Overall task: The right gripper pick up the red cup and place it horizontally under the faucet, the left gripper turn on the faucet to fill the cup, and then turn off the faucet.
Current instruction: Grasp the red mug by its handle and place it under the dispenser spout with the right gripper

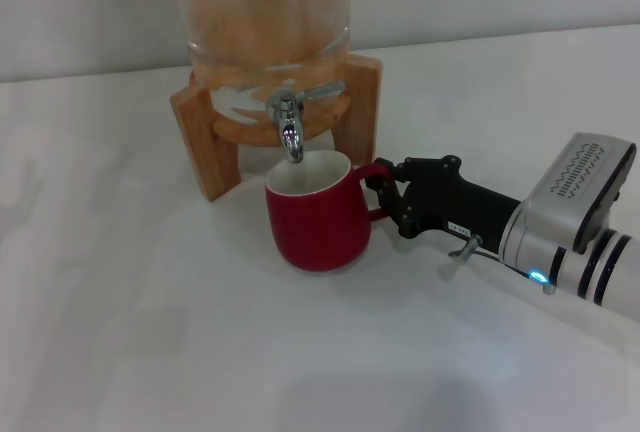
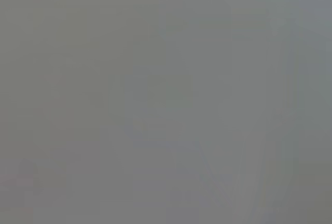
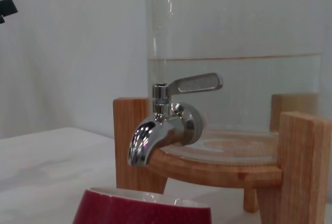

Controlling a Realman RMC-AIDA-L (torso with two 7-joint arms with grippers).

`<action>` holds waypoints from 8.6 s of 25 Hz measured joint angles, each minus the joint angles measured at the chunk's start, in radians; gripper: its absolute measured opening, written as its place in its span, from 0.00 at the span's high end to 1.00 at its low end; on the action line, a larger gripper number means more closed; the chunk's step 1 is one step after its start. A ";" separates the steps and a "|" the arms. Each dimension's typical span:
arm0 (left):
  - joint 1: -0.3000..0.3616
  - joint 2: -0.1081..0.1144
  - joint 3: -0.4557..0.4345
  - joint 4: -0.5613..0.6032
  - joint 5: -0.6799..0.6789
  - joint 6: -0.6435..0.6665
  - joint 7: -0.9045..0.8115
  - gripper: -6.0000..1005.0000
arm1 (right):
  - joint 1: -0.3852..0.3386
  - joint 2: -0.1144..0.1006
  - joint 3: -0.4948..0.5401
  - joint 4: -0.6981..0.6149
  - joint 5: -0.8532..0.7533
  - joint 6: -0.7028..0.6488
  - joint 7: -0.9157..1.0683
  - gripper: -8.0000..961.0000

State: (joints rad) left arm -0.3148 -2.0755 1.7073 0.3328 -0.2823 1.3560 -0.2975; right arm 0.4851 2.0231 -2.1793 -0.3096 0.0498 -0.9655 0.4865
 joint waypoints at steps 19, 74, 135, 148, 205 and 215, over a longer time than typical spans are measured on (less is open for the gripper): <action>0.000 0.000 0.000 0.000 0.000 0.000 0.000 0.12 | 0.000 -0.004 -0.019 0.002 -0.002 -0.001 0.001 0.83; -0.003 -0.001 0.000 0.000 0.010 0.000 0.000 0.12 | 0.033 0.002 -0.026 -0.016 -0.001 0.052 0.001 0.76; -0.003 -0.003 0.002 0.004 0.037 0.000 -0.005 0.12 | 0.039 0.005 0.000 -0.091 0.031 0.170 0.001 0.76; -0.004 -0.003 0.002 0.005 0.039 0.000 -0.006 0.12 | 0.044 0.005 0.008 -0.108 0.036 0.199 0.001 0.75; -0.010 -0.005 0.003 0.000 0.049 0.000 -0.006 0.12 | 0.046 -0.001 0.000 -0.097 0.039 0.219 0.001 0.75; -0.012 -0.005 0.003 0.000 0.049 0.000 -0.006 0.12 | 0.048 -0.003 -0.001 -0.097 0.039 0.219 0.001 0.74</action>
State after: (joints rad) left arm -0.3264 -2.0801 1.7104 0.3328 -0.2331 1.3560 -0.3037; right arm 0.5330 2.0200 -2.1799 -0.4065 0.0889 -0.7470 0.4877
